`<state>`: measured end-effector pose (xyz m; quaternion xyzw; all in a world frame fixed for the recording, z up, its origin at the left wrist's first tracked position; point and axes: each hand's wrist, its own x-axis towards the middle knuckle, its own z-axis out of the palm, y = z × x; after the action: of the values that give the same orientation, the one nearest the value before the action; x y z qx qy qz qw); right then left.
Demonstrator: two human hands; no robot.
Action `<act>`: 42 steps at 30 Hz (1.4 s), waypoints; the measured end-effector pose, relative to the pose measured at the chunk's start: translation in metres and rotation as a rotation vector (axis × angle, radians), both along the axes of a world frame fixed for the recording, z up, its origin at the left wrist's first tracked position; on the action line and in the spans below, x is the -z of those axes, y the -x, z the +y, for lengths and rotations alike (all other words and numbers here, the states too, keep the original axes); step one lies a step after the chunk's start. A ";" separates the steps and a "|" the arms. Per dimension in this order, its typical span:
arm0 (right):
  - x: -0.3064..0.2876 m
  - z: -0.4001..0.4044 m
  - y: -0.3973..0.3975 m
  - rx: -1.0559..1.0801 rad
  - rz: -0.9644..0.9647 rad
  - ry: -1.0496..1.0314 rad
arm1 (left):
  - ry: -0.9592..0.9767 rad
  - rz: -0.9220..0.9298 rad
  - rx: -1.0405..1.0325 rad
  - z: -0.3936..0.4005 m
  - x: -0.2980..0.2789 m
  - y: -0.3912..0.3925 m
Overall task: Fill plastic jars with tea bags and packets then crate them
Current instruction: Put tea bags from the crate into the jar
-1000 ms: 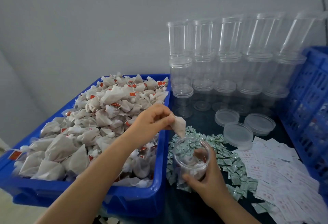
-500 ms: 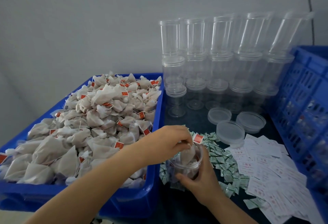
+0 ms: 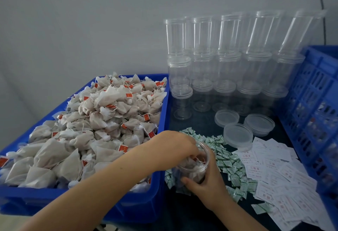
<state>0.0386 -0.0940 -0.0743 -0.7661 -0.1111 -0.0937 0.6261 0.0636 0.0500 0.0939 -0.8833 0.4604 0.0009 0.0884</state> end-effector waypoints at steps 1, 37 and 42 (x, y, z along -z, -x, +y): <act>0.000 0.000 0.000 0.001 -0.002 0.002 | -0.036 -0.012 -0.003 -0.002 -0.001 0.001; -0.001 0.004 0.002 0.003 -0.029 -0.032 | -0.180 0.462 -0.132 -0.035 -0.008 -0.022; -0.003 0.005 0.004 0.014 -0.008 -0.031 | 0.158 0.508 -0.208 -0.003 -0.036 -0.031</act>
<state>0.0344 -0.0892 -0.0714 -0.7565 -0.1066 -0.1029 0.6369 0.0950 0.0467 0.1301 -0.9013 0.3734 0.1955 -0.0997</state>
